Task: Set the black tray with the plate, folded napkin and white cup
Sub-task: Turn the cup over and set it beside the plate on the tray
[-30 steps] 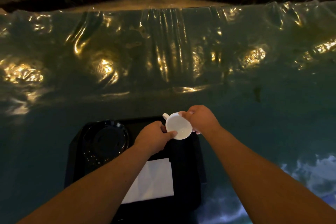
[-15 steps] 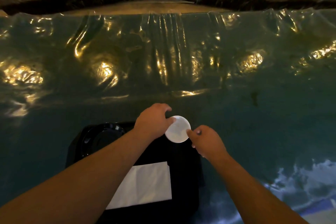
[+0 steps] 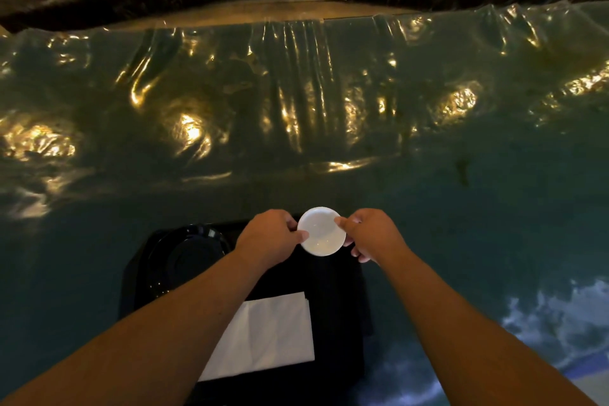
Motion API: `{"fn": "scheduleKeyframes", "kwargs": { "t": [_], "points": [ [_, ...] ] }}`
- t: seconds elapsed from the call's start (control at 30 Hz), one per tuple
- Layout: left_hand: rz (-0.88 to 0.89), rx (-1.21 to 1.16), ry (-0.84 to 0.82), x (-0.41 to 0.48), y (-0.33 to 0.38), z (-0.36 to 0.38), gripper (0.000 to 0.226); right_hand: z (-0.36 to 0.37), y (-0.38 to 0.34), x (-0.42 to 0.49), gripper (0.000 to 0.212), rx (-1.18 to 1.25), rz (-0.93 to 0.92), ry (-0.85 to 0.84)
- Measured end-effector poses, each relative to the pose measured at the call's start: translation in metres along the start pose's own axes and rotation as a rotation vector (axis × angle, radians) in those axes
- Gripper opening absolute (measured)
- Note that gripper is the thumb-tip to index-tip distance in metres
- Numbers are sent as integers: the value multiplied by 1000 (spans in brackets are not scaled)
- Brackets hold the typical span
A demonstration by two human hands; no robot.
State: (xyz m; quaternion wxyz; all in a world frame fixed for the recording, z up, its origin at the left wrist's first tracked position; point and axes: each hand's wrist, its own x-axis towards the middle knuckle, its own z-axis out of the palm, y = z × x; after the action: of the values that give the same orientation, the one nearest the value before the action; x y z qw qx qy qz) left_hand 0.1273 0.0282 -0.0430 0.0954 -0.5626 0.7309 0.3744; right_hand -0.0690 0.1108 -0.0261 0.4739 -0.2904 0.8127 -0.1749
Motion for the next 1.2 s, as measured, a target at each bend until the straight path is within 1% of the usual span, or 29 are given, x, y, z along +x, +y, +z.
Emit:
{"fn": "scheduleKeyframes", "kwargs": {
  "t": [0.1, 0.23, 0.33, 0.47, 0.53, 0.6, 0.67, 0.73, 0.8, 0.9, 1.0, 1.1, 1.2],
  "points": [
    [-20, -38, -21, -3, -2, 5, 26, 0, -2, 2, 29, -39, -28, 28],
    [-35, -140, -35, -9, -6, 17, 26, 5, -8, 4, 36, -108, -65, 87],
    [-58, -225, -54, -12, -8, 26, 29, 8, -13, 8, 38, -208, -96, 128],
    [-96, -341, -73, -16, -10, 29, 43, 12, -14, 9, 42, -290, -113, 137],
    [-79, -342, -52, -15, -9, 24, 55, 10, -9, 5, 42, -277, -127, 164],
    [-59, -321, 38, -10, -5, 16, 60, 7, 0, 0, 36, -241, -137, 183],
    [-23, -279, 103, -2, -1, 7, 53, 6, 10, -4, 25, -225, -114, 149],
    [26, -189, 83, 5, 2, 2, 37, 8, 18, -5, 16, -178, -71, 72],
    [33, -126, 29, 7, 2, 2, 24, 10, 21, -4, 15, -65, -29, 3],
    [-44, -235, -31, 7, -3, 7, 16, 10, 16, 1, 14, -6, -41, 3],
    [-129, -359, -53, 3, -7, 13, 16, 6, 10, 8, 14, -39, -81, 27],
    [-140, -388, -58, 0, -8, 19, 19, 2, 7, 14, 13, -80, -103, 14],
    [-148, -392, -79, -3, -9, 24, 22, 3, 5, 18, 15, -145, -146, 47]
  ]
}}
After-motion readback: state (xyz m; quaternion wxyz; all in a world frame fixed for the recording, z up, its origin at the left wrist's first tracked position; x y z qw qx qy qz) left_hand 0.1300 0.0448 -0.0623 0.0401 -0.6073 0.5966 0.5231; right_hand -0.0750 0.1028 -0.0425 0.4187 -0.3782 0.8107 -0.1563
